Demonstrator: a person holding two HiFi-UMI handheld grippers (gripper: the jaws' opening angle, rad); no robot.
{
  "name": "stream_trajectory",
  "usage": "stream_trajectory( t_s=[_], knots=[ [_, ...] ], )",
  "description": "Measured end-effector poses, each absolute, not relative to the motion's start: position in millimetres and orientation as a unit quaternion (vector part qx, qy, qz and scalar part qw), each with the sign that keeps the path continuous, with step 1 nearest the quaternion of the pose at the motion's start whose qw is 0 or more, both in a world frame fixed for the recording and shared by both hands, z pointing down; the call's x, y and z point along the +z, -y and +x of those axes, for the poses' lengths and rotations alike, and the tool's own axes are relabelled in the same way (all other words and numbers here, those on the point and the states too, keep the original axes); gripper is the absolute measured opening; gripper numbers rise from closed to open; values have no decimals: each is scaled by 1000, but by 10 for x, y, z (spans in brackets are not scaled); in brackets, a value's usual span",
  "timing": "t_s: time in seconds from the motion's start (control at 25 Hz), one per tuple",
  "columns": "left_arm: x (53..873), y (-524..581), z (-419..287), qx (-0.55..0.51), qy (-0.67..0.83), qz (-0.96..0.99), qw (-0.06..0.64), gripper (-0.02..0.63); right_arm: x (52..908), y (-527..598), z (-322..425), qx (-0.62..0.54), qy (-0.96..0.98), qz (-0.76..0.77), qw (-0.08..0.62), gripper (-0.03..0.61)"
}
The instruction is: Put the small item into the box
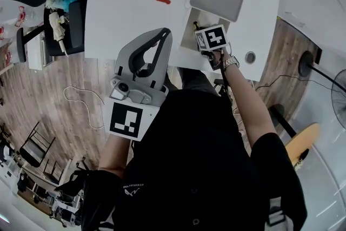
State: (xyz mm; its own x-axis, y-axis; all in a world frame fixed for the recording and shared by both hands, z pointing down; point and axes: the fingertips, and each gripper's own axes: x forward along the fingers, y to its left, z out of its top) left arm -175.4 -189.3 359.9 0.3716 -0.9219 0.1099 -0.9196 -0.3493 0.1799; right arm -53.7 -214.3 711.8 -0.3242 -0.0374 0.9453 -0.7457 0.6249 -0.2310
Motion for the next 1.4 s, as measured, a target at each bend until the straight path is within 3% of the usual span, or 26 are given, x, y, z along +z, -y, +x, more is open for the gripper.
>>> stream_trajectory(
  t_s=[0.6,0.72,0.76,0.84,1.2,1.4],
  knots=[
    [3617,1839,-1642,-9,561,821,107,5,6978,2190,-510,349,754,276,484,81],
    [3616,1849,-1575,-11,556,824,108,5,6941,2196,-484,347,759,277,476,54],
    [3614,1853,-1548,-11,553,826,107,5,6928,2202,-469,346,761,278,472,5],
    [3608,1855,-1502,-9,549,829,106,5,6886,2209,-442,347,768,278,462,5],
    [3577,1897,-1333,-23,523,845,109,5,6361,2235,-356,350,802,289,389,5],
    [3588,1986,-1097,-16,486,869,89,5,5944,2245,-235,370,816,317,310,5]
  ],
)
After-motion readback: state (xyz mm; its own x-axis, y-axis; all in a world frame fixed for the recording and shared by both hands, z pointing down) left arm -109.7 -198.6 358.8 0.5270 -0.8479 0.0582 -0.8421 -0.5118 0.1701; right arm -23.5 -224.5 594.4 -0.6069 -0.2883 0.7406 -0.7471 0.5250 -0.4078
